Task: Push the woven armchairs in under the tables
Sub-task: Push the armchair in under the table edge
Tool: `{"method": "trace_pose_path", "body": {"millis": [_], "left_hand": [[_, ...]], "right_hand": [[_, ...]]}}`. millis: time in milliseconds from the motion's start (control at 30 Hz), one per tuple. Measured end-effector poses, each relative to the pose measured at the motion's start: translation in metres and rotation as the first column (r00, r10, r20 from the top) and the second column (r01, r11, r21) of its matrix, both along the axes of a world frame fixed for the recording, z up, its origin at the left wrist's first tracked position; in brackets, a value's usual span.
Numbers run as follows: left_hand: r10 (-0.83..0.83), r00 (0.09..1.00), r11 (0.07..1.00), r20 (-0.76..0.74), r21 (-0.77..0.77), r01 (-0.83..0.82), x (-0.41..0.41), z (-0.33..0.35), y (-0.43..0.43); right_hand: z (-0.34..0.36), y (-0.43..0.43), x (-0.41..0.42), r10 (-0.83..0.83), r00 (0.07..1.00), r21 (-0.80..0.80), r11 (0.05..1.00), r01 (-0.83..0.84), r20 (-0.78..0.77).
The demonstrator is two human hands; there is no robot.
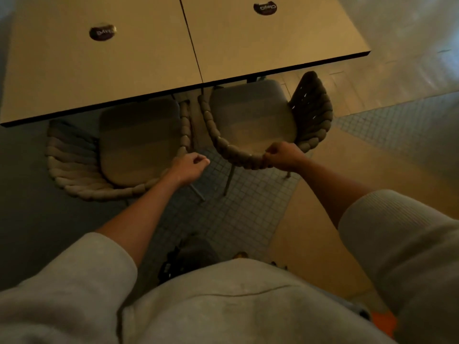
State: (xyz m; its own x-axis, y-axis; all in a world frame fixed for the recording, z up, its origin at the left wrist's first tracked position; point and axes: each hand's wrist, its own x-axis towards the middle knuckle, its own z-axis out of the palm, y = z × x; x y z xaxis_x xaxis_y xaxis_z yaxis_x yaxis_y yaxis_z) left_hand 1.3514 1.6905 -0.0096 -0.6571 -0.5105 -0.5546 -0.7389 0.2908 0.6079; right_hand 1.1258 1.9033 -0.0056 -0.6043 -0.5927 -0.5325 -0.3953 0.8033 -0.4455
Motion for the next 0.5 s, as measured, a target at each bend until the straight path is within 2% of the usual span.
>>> {"method": "trace_pose_path", "body": {"millis": [100, 233, 333, 500], "left_hand": [[0.075, 0.997, 0.996, 0.033, 0.039, -0.076, -0.027, -0.029, -0.013], [0.172, 0.985, 0.981, -0.007, 0.091, -0.17, -0.077, -0.07, -0.029], [0.227, 0.974, 0.967, 0.015, 0.116, -0.227, -0.122, -0.115, -0.049], [0.299, 0.954, 0.951, 0.013, 0.08, -0.299, -0.185, -0.07, -0.035]], "right_hand": [[-0.006, 0.001, -0.03, -0.082, 0.996, -0.009, 0.997, 0.082, 0.018], [-0.025, -0.006, -0.069, -0.112, 0.993, 0.023, 0.993, 0.113, -0.028], [-0.037, -0.014, -0.1, -0.116, 0.991, 0.056, 0.991, 0.12, -0.065], [-0.051, -0.026, -0.153, -0.121, 0.988, 0.086, 0.988, 0.129, -0.092]]}}
